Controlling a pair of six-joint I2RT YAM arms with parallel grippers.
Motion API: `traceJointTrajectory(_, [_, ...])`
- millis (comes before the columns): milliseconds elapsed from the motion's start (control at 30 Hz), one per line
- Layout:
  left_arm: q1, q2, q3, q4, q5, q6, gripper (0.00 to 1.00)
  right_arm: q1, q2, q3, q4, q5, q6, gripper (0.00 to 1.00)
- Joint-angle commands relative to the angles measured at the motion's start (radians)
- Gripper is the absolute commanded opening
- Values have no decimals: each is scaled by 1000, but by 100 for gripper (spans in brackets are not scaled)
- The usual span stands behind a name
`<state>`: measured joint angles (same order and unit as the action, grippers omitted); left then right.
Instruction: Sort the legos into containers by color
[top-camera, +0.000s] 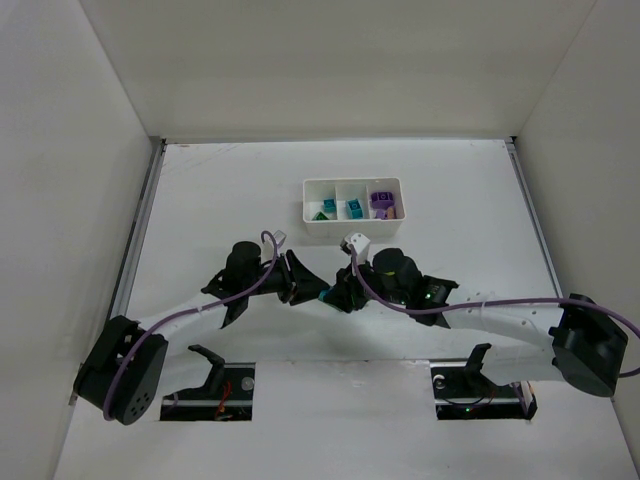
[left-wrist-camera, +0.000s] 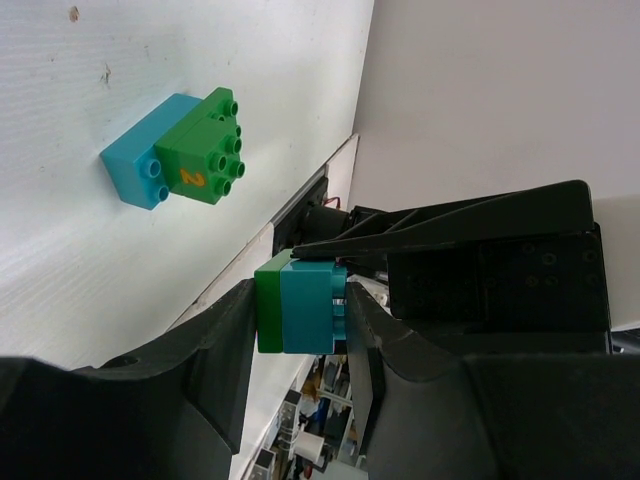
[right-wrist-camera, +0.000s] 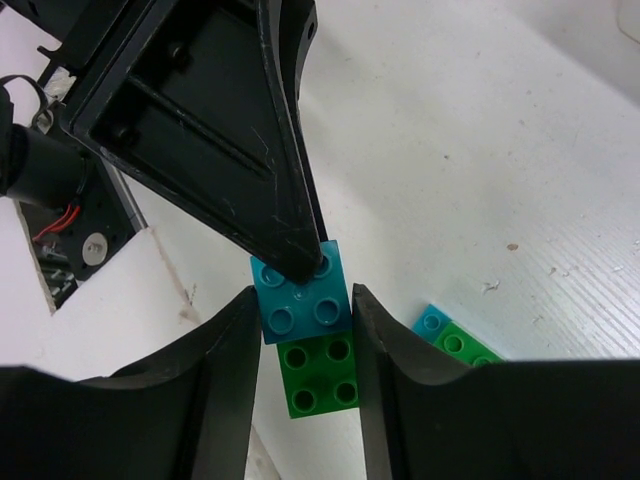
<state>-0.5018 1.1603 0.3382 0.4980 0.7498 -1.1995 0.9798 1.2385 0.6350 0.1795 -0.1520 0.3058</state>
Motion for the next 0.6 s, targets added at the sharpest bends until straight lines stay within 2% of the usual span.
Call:
traceJointTrajectory(0, [6, -8, 22, 56, 14, -2, 15, 12, -16, 23, 51, 2, 6, 38])
traceJointTrajectory(67, [10, -7, 21, 59, 8, -5, 21, 12, -17, 22, 63, 3, 16, 36])
traceJointTrajectory(100, [16, -7, 18, 59, 3, -2, 27, 12, -17, 22, 66, 3, 21, 35])
traceJointTrajectory(200, [42, -27, 12, 68, -30, -3, 52, 12, -4, 28, 67, 8, 33, 34])
traceJointTrajectory(267, [65, -62, 7, 68, -61, 1, 59, 10, 18, 35, 71, 26, 47, 33])
traceJointTrajectory(433, [122, -166, -14, 59, -139, 5, 61, 10, 73, 67, 81, 101, 94, 32])
traceJointTrajectory(567, [179, -287, -76, 37, -226, 6, 49, -2, 127, 127, 83, 182, 148, 32])
